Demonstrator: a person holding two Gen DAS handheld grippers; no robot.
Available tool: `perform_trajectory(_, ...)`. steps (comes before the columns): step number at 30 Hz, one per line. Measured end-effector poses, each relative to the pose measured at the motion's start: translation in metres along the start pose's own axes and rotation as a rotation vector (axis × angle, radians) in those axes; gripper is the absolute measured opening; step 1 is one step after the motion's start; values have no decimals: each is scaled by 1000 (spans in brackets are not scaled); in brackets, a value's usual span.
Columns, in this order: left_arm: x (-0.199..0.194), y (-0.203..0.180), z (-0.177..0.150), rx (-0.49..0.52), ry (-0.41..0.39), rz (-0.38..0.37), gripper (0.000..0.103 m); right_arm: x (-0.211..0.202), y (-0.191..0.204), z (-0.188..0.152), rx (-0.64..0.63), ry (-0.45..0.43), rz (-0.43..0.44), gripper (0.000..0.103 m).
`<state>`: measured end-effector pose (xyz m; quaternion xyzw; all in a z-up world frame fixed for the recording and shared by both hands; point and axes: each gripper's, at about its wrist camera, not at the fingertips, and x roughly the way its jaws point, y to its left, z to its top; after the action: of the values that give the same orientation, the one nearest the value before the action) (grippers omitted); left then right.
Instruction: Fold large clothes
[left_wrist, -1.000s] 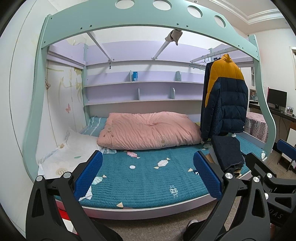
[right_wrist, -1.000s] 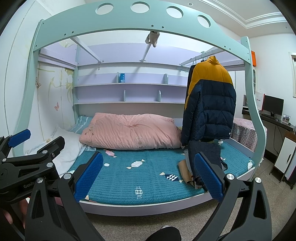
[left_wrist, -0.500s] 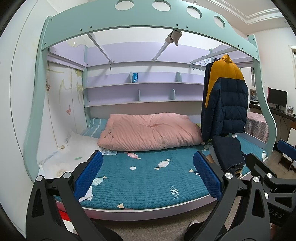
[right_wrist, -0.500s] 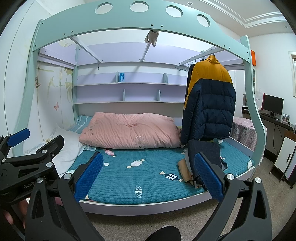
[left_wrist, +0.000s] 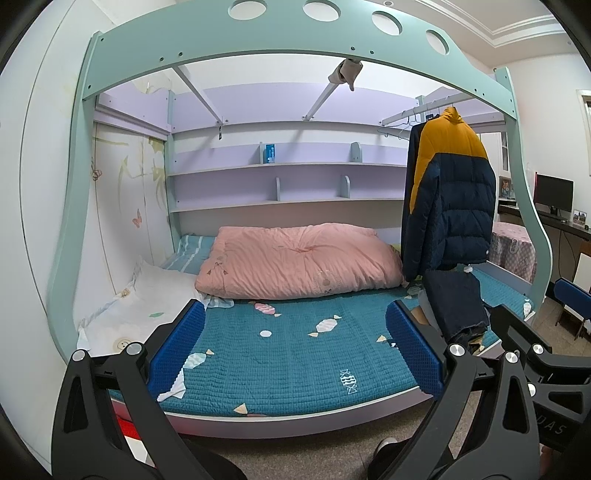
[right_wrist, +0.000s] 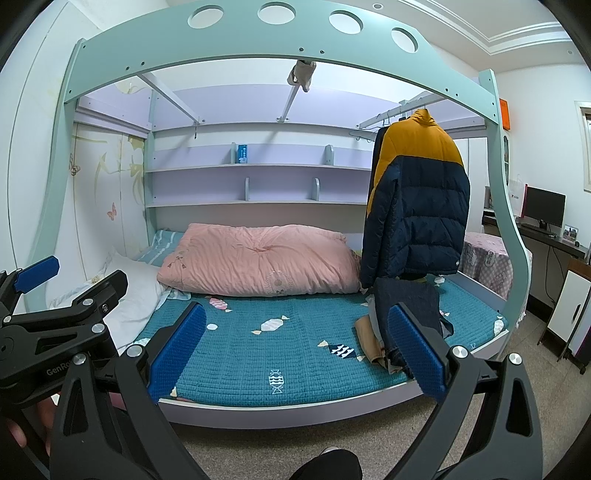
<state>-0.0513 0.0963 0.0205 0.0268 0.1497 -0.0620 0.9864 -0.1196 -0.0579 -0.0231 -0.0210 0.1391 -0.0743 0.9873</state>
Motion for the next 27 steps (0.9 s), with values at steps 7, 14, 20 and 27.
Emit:
perform_trajectory(7,0,-1,0,1,-1,-1,98,0,0,-1,-1,1,-2,96)
perform_trajectory(14,1,1,1,1,0,-1,98,-1,-1,-2,1,1,-2,96)
perform_trajectory(20,1,0,1,2,-1,-2,98,-1,-1,-2,1,1,-2,96)
perform_trajectory(27,6,4,-2,-1,16,-12,99,0,-1,-4,1,6,-8,96)
